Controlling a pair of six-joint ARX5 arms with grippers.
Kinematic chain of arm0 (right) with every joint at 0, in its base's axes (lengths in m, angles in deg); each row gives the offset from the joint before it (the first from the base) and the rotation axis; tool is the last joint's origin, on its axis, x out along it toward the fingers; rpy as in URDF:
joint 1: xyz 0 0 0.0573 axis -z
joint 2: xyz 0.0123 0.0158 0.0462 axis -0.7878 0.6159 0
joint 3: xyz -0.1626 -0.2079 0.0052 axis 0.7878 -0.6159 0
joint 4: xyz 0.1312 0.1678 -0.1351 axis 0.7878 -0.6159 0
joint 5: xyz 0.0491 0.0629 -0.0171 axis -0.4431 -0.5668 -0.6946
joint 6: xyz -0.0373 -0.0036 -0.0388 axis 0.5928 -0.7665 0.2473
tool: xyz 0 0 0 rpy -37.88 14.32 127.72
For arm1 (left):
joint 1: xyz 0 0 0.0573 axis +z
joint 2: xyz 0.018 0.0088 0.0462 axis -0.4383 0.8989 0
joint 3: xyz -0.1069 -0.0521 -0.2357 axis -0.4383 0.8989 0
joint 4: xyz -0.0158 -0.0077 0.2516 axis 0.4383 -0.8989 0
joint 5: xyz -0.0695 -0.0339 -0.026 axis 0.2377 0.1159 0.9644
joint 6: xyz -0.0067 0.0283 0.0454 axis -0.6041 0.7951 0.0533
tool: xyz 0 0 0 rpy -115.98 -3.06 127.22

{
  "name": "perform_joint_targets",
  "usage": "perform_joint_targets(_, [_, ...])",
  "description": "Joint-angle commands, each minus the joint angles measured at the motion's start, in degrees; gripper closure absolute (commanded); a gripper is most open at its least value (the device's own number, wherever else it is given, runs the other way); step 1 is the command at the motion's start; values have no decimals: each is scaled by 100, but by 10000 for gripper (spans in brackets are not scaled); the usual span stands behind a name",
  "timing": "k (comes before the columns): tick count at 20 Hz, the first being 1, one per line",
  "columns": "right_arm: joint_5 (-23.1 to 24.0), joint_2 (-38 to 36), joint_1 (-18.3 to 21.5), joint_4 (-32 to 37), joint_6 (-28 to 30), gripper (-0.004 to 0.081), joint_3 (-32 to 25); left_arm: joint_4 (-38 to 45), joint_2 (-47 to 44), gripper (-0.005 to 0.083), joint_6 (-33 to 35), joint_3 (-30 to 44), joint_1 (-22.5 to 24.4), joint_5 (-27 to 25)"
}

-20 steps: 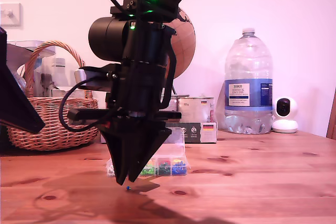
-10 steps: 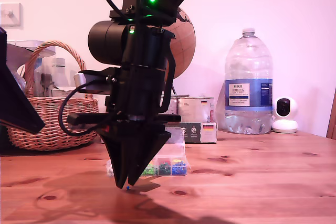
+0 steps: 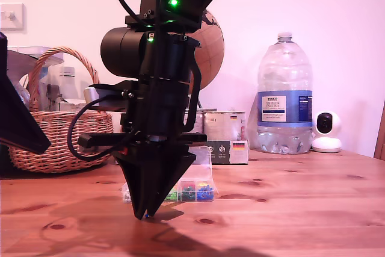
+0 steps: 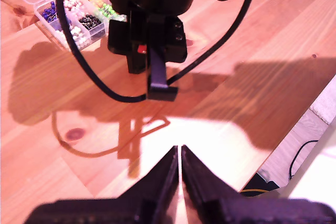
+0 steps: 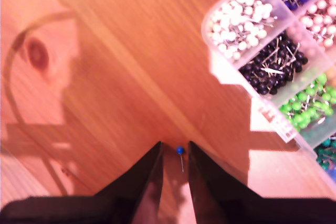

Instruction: Sort the loose pins on the table into their correct compartments

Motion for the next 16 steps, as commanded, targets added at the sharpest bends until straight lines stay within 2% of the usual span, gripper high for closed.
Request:
perform_joint_targets(1, [-15, 302, -37, 46, 17, 675, -31, 22, -17, 795, -20, 42, 4, 24])
perform_joint_targets(9, [-20, 302, -37, 31, 24, 723, -31, 24, -17, 795, -20, 42, 4, 24])
perform_joint_targets(12, [-20, 302, -37, 22, 66, 776, -31, 26, -17, 795, -20, 42, 4, 22])
perform_joint_targets(16, [-17, 302, -37, 26, 66, 780, -31, 26, -17, 795, -17, 42, 4, 22])
